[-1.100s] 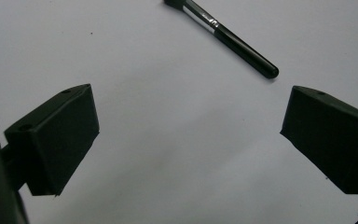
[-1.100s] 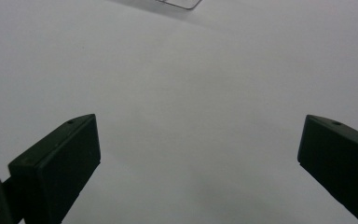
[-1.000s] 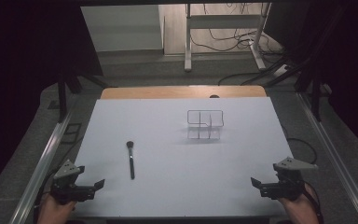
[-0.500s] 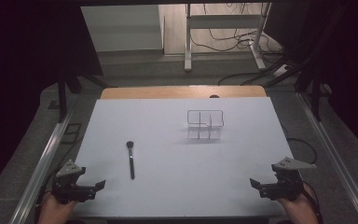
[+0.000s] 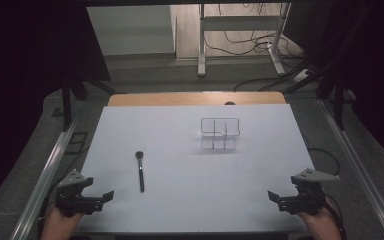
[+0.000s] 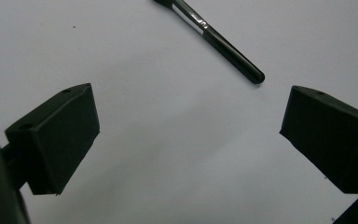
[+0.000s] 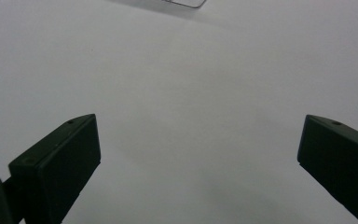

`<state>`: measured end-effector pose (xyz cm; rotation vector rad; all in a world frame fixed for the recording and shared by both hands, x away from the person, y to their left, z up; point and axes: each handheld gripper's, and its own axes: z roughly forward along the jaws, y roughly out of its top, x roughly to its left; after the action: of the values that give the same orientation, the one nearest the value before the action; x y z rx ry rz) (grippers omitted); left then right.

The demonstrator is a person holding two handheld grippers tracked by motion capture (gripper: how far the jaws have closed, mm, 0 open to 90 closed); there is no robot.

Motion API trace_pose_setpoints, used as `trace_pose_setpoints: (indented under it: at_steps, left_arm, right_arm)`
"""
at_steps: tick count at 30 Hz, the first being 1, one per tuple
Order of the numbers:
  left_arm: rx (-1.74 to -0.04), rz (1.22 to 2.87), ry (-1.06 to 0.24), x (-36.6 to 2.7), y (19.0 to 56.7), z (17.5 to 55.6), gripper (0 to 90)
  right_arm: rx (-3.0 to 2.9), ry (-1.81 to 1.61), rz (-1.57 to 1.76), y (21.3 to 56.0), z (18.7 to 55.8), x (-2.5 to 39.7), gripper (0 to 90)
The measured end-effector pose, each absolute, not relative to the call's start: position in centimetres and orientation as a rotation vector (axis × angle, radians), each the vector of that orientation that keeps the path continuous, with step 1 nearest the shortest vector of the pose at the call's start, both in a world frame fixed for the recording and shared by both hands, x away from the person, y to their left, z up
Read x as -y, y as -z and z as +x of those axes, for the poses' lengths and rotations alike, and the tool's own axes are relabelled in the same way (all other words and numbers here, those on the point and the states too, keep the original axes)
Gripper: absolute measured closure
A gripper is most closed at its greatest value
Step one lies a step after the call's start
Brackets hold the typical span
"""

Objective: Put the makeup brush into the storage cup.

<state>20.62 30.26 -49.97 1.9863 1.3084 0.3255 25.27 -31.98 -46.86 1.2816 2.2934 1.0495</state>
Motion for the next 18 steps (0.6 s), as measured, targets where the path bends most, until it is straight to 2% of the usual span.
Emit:
trace_pose_setpoints:
  at_steps: [18]
  left_arm:
    - [-1.283,2.046,-0.310,-29.1,49.7,22.2,4.0]
  right_arm:
    - [-2.301,-1.030,1.257,46.9,25.3,31.5,0.0]
